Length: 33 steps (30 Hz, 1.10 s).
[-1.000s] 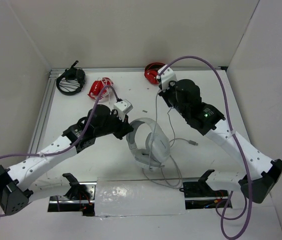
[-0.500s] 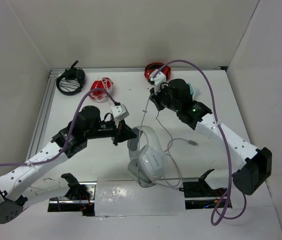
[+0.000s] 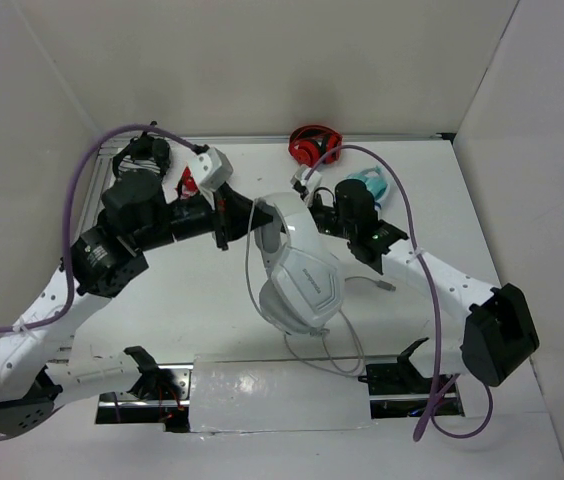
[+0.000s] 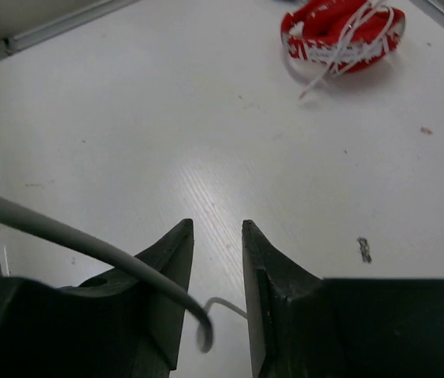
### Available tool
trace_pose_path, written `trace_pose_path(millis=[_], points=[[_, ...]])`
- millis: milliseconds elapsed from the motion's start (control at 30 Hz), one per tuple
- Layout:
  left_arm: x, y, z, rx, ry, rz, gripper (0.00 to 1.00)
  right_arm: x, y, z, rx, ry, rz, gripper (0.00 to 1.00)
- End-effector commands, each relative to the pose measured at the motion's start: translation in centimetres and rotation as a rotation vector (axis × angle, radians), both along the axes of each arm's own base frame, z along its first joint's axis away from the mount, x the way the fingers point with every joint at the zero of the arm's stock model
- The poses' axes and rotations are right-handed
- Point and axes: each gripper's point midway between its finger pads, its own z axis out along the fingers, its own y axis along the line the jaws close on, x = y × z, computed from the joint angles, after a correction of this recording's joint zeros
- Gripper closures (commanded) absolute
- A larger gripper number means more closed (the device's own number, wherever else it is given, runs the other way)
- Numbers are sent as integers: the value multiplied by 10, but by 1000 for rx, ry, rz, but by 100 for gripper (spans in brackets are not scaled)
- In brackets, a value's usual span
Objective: Wrap the headphones
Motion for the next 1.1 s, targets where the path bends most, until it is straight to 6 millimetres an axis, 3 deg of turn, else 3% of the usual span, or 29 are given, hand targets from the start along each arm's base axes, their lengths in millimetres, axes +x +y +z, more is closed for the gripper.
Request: trace_pose_path(millis=[0,33,67,100,133,167,200,267,300,333,400,467,600,633,667,700,733,767,800,833,867,900,1033,1067], points=[[-4,3,52,-83,-39,11,100,3,29,25,128,-73,133,61],[-3,-1,55,-78,-38,-1,100,6,34,27,150,-91,145,60],[-8,2,73,-101,-63,-8,100,8,39,27,164,-92,162,59],[-8,2,78,-102,-68,-12,100,12,46,11,162,-53,176,59],[-6,-1,77,-85,-58,-17,100,17,50,13,180,-46,179,59],[-7,3,93,-106,-80,-3,100,18,55,9,184,-35,191,59],[-4,4,96,-104,-82,12,100,21,59,-7,182,18,192,59],[-3,4,105,-105,-92,17,100,22,68,-10,225,36,210,61],[-2,3,106,-104,-95,14,100,21,75,-25,222,72,220,68],[-2,2,109,-107,-98,11,100,23,80,-26,235,74,216,100],[1,3,111,-105,-100,24,100,25,81,-30,259,98,164,100],[9,5,103,-83,-82,67,100,31,70,-24,301,70,78,100],[24,13,73,-51,-26,168,100,61,8,18,298,1,-194,100],[30,11,54,-36,8,192,100,69,-12,38,316,-30,-270,100],[27,15,50,-43,14,200,100,71,-26,36,292,-2,-313,100],[30,14,27,-21,64,212,100,87,-53,49,303,-20,-397,100],[29,15,18,-16,81,221,100,88,-68,65,322,-40,-431,100],[26,19,14,-22,88,227,100,90,-83,67,325,-23,-476,100],[28,19,-8,-1,140,242,100,94,-96,78,338,-36,-510,100],[27,20,-13,-1,155,250,100,102,-127,91,349,-65,-590,100],[25,23,-17,-6,163,256,100,105,-141,97,351,-58,-640,100],[25,23,-30,10,183,259,100,112,-168,103,353,-71,-713,100],[21,26,-41,17,211,263,100,120,-222,109,355,-37,-820,100],[17,24,-41,17,211,241,100,122,-227,114,356,-44,-828,100]])
